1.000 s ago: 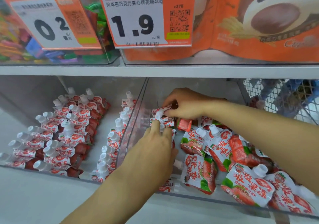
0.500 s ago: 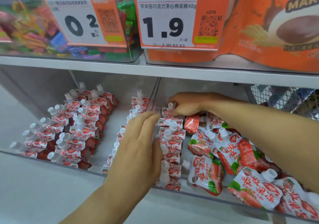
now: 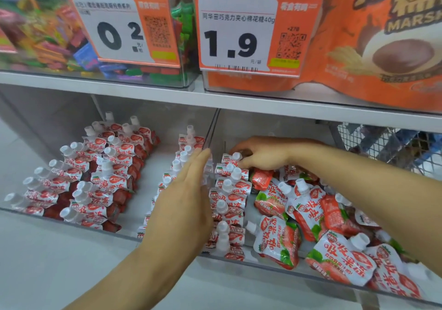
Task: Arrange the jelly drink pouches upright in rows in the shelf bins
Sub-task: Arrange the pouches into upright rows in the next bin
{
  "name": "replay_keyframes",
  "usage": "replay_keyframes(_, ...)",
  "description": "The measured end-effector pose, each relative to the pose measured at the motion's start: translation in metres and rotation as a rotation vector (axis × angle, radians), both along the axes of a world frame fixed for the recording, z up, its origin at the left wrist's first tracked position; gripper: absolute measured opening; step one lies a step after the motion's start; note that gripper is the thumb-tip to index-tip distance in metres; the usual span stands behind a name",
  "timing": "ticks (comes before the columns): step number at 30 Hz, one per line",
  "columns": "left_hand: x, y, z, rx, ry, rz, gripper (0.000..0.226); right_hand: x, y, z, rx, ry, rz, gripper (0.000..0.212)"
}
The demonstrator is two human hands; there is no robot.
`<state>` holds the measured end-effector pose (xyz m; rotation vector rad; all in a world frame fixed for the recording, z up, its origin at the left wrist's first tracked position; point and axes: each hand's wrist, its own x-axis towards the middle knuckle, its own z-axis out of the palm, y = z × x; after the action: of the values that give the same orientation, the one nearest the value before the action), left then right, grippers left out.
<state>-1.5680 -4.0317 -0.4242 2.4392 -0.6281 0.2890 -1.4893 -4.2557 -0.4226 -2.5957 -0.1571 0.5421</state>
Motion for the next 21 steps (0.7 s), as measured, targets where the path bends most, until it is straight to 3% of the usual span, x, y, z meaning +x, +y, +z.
replay_keyframes(3,0.002,0.005,0.000,-0.016,0.006,-0.004,0.058,-0.015,-0.011,0.020,-0.197,-0.326,0.005,0.022)
replay_keyframes(5,0.007,0.008,-0.002,-0.014,0.000,-0.012,0.058,-0.030,-0.019,0.026,-0.263,-0.426,-0.093,0.017)
replay_keyframes(9,0.012,0.010,-0.002,0.033,-0.011,-0.059,0.054,-0.052,-0.015,0.009,-0.374,-0.238,-0.104,0.055)
replay_keyframes(11,0.011,0.010,0.000,0.067,0.012,-0.068,0.054,-0.055,-0.011,-0.004,-0.352,-0.261,-0.102,0.064)
replay_keyframes(16,-0.002,0.007,0.005,0.148,-0.035,-0.099,0.055,-0.054,-0.015,0.008,-0.295,-0.247,-0.209,0.063)
replay_keyframes(19,0.001,-0.006,0.025,0.110,-0.159,-0.136,0.038,-0.058,-0.025,0.028,-0.191,-0.246,-0.280,0.066)
replay_keyframes(21,0.015,-0.023,0.038,0.176,-0.155,-0.229,0.027,-0.061,-0.037,0.036,-0.031,-0.198,-0.354,0.057)
